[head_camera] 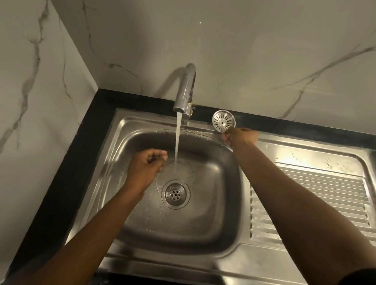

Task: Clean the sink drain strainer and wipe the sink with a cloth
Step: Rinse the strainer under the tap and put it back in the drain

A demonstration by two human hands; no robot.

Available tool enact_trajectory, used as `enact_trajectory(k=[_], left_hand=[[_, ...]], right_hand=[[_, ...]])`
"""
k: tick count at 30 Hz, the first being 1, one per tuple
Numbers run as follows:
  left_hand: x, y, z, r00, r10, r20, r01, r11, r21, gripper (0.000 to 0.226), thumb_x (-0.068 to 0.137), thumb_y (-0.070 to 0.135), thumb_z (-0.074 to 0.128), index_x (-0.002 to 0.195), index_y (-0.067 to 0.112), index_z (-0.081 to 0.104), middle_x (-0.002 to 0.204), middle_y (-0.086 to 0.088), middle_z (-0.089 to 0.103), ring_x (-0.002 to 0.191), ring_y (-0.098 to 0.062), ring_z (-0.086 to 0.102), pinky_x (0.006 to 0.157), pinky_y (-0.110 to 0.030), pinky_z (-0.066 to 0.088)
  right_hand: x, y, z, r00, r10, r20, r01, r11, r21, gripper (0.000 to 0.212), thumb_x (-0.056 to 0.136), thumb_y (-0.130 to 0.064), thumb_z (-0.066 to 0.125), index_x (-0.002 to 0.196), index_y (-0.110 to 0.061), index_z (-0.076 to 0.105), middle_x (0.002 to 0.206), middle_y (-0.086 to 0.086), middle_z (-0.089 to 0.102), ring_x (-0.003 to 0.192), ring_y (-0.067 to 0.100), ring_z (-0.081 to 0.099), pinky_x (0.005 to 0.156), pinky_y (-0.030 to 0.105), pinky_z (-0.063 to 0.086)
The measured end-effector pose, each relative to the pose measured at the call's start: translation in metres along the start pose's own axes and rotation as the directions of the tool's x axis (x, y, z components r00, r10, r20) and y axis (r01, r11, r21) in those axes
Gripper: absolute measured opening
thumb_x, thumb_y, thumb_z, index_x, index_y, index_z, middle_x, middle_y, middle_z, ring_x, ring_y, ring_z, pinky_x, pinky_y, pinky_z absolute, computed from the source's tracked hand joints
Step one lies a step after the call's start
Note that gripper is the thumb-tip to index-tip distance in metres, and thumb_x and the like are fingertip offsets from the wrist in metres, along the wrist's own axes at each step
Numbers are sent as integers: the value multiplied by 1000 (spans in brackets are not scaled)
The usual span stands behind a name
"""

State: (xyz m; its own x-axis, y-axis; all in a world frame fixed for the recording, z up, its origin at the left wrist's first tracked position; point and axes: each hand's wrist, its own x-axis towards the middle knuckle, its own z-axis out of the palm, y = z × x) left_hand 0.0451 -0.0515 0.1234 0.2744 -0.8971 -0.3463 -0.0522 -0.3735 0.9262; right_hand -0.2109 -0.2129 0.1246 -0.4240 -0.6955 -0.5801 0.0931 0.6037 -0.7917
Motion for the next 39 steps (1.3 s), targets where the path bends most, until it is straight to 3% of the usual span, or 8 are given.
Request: enact_trajectory(k=[5, 10, 15, 20, 25, 32, 35, 39], left_hand=[[-5, 12, 5, 999, 33, 1, -33, 997, -70, 13, 97, 15, 70, 108, 18, 76, 100, -3, 79, 95, -17, 77, 82, -28, 62], [-8, 29, 9, 999, 54, 7, -52, 989, -140, 20, 101, 23, 66, 118, 14, 72, 103, -3, 80, 91, -14, 77, 73, -20, 60], [-5, 47, 10, 996, 84, 40, -77, 985, -155, 21, 102, 34, 64, 110, 18, 75, 102, -4, 81, 90, -19, 79, 80, -31, 64], [2, 51, 6, 995, 50, 90, -40, 994, -102, 15, 99, 16, 69, 112, 11, 75, 99, -8, 80, 88, -25, 80, 74, -32, 65], [6, 49, 6, 981, -12, 196, 23, 998, -54, 10, 96, 1, 68, 94, 8, 75, 92, -16, 81, 79, -30, 80, 64, -30, 64], [6, 53, -3, 993, 3, 116, 7, 996, -87, 7, 92, 2, 72, 98, 4, 74, 83, -10, 81, 72, -27, 80, 59, -28, 63], [2, 57, -12, 997, 63, 51, -59, 995, -83, 9, 89, 6, 79, 97, 8, 75, 83, -10, 81, 72, -30, 80, 63, -35, 65], [-7, 59, -24, 988, 157, -9, -157, 986, -60, 11, 86, 11, 82, 93, 17, 76, 85, -6, 81, 71, -27, 80, 65, -37, 65]], right_hand=[[-46, 15, -1, 994, -64, 83, 59, 996, 64, 11, 84, 4, 81, 88, -2, 73, 77, 17, 78, 60, 19, 76, 53, 22, 57], [-94, 39, -6, 967, -167, 194, 163, 986, 36, 9, 87, 1, 79, 85, -7, 74, 72, 9, 79, 65, 20, 76, 65, 32, 65], [-127, 53, -1, 924, -291, 246, 318, 945, -76, 12, 88, -5, 79, 82, -14, 74, 73, 5, 79, 63, 19, 77, 63, 33, 64], [-144, 48, 3, 881, -394, 261, 447, 874, -191, 13, 86, -10, 80, 80, -18, 72, 69, -1, 78, 59, 18, 77, 64, 39, 67], [-153, 37, 5, 834, -467, 294, 540, 800, -263, 14, 87, -15, 80, 78, -18, 69, 64, -2, 76, 56, 14, 76, 63, 38, 66], [-151, 34, 8, 874, -357, 330, 455, 840, -296, 13, 88, -4, 75, 80, -13, 73, 67, 6, 77, 61, 21, 78, 68, 46, 68], [-152, 30, 18, 881, -303, 363, 421, 852, -311, 15, 86, 2, 76, 78, -12, 75, 72, 10, 78, 64, 25, 78, 71, 48, 67], [-155, 20, 35, 859, -303, 412, 441, 848, -295, 18, 86, 3, 76, 76, -12, 76, 65, 2, 77, 56, 15, 75, 58, 32, 64]])
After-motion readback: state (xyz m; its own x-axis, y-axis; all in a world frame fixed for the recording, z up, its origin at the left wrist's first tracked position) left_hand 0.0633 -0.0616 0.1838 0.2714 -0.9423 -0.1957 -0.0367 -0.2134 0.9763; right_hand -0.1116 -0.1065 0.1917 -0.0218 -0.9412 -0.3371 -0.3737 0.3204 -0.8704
